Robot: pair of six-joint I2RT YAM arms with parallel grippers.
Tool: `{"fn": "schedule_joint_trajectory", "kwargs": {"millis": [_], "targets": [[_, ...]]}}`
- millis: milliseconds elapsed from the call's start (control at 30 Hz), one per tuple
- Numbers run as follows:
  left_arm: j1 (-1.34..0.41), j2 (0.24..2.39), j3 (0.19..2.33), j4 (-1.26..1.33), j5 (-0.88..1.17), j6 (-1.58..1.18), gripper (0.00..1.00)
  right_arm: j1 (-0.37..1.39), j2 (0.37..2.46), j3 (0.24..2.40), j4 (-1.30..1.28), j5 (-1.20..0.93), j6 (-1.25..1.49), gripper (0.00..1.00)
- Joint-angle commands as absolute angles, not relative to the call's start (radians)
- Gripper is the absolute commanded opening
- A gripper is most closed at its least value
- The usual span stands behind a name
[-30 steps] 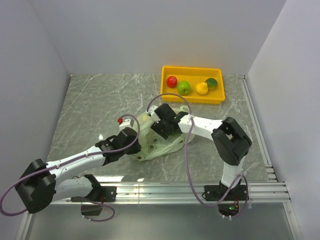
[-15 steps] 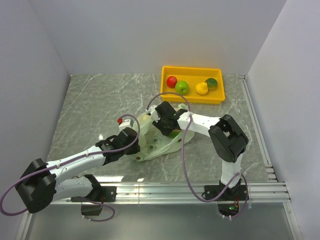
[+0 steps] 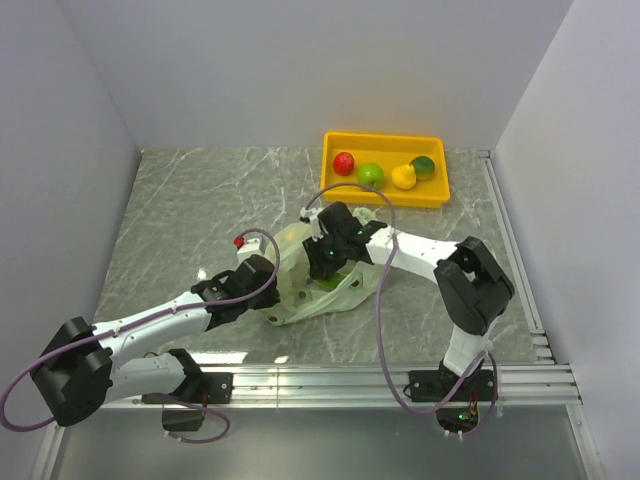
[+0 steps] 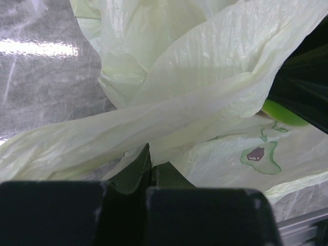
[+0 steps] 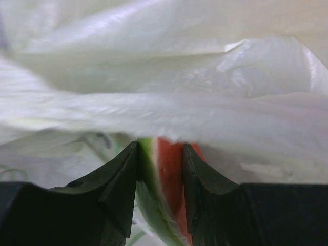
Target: Untie the knot of the plastic bag and take out the fruit
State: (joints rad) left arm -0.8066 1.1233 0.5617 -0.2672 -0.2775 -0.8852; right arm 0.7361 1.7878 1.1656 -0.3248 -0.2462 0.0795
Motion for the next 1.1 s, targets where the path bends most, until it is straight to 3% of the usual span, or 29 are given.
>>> {"fn": "schedule_joint_trajectory", "kwargs": {"millis": [0,400,667,867,1067], "targets": [[-0.811,1.103,0.591,-0.265,-0.316,-0.887,0.01,0.749,1.666,1.192,-0.270,-0.322,0.164,0.00],[-0.810,1.103,0.594,-0.273,-0.328,-0.919,0.01,0.744,1.424,1.233,-0.148,-0.492,0.235,0.00],[-0.810,1.109,0.587,-0.275,-0.305,-0.922,0.01,0.583,1.385,1.364,0.087,-0.620,0.406,0.00],[-0.810,1.103,0.588,-0.295,-0.298,-0.930,0.01,0.433,1.453,1.495,0.130,-0.551,0.379,0.00],[-0.810,1.083,0.583,-0.311,-0.290,-0.943,0.01,0.316,1.612,1.591,0.060,-0.289,0.259,0.00]]}}
